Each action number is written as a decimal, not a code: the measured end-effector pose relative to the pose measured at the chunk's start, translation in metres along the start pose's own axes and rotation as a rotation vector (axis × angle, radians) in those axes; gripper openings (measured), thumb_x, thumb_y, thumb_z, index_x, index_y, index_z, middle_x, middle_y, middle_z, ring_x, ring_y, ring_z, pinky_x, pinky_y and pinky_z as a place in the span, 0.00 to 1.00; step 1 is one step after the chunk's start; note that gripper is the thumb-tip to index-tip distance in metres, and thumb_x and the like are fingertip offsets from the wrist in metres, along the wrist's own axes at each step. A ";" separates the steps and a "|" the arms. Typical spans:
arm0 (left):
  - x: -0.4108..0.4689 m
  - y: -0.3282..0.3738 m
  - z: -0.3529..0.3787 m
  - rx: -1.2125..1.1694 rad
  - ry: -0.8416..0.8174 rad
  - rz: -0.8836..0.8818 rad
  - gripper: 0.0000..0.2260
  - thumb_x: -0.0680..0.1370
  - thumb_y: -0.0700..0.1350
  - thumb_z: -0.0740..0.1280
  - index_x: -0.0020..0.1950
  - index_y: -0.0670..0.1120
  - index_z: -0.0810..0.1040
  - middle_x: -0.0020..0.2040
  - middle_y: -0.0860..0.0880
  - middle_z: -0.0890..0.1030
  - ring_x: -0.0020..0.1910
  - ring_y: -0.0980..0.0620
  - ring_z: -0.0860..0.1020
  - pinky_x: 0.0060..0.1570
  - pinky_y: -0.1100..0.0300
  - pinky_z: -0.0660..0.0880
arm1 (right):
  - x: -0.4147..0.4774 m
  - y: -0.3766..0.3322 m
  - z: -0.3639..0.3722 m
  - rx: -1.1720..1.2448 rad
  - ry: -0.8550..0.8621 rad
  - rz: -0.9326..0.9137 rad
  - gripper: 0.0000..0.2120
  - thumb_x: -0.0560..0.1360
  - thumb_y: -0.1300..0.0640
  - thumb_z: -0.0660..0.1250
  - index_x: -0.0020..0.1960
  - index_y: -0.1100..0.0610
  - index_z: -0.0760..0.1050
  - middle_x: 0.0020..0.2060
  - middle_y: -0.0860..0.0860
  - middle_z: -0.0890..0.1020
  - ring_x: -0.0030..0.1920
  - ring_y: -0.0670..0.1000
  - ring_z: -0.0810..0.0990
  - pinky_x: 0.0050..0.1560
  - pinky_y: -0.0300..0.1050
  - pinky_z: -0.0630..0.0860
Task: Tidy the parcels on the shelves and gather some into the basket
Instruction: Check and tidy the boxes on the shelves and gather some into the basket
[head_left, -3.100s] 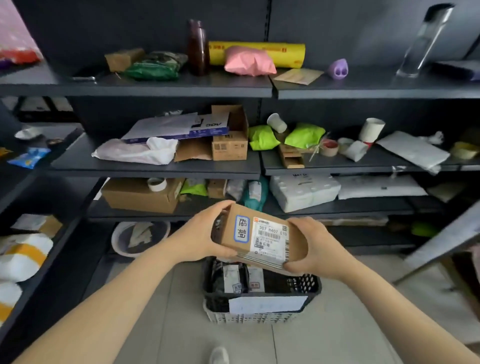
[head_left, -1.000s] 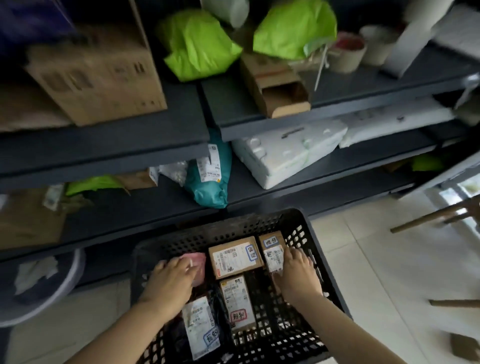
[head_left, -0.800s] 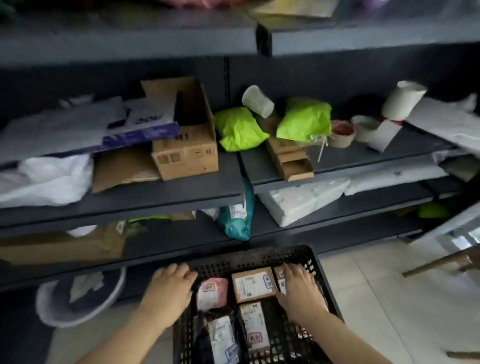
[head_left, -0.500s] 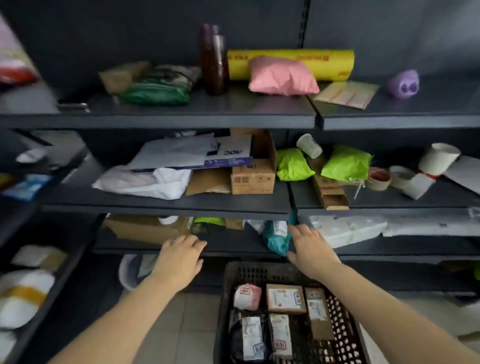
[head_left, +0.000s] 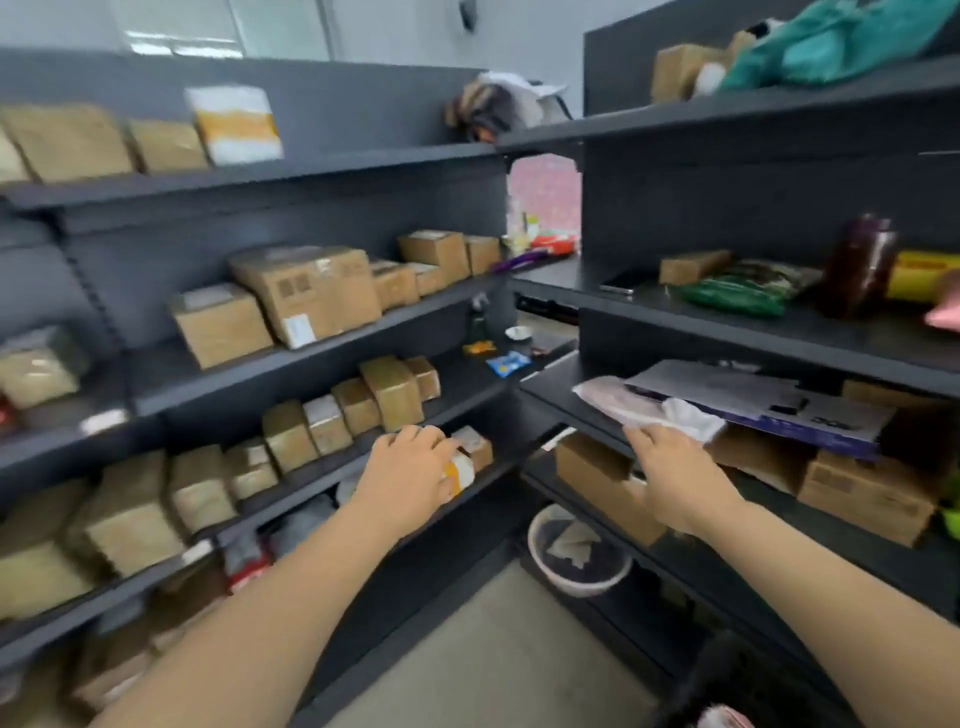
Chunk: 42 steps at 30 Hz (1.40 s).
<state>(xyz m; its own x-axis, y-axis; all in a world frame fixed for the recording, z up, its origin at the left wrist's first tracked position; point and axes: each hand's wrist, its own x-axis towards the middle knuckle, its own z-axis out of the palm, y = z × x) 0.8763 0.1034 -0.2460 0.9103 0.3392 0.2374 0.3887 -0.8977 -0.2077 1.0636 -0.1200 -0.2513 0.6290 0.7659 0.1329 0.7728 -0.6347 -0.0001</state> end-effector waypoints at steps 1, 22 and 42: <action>-0.020 -0.019 -0.007 0.012 -0.011 -0.057 0.21 0.79 0.54 0.59 0.72 0.53 0.64 0.69 0.52 0.68 0.68 0.49 0.66 0.63 0.52 0.65 | 0.006 -0.023 -0.006 0.015 0.013 -0.052 0.32 0.77 0.46 0.61 0.76 0.55 0.54 0.69 0.53 0.67 0.68 0.55 0.66 0.67 0.47 0.64; -0.315 -0.414 -0.082 0.161 0.034 -0.754 0.24 0.80 0.55 0.58 0.75 0.53 0.60 0.71 0.53 0.65 0.70 0.52 0.63 0.67 0.55 0.63 | 0.091 -0.551 -0.080 0.323 0.150 -0.670 0.33 0.78 0.46 0.62 0.77 0.53 0.51 0.72 0.50 0.63 0.70 0.51 0.65 0.67 0.44 0.67; -0.269 -0.620 -0.020 0.159 0.061 -0.731 0.24 0.79 0.54 0.60 0.74 0.52 0.62 0.70 0.52 0.68 0.69 0.51 0.65 0.67 0.54 0.63 | 0.246 -0.741 -0.044 0.405 0.122 -0.659 0.30 0.78 0.48 0.62 0.75 0.55 0.57 0.69 0.52 0.64 0.68 0.55 0.65 0.64 0.48 0.69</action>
<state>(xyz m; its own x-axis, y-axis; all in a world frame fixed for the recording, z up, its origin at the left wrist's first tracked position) 0.3878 0.5630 -0.1618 0.4045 0.8128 0.4191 0.9113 -0.3965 -0.1107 0.6417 0.5338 -0.1747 0.0345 0.9402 0.3387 0.9690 0.0516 -0.2418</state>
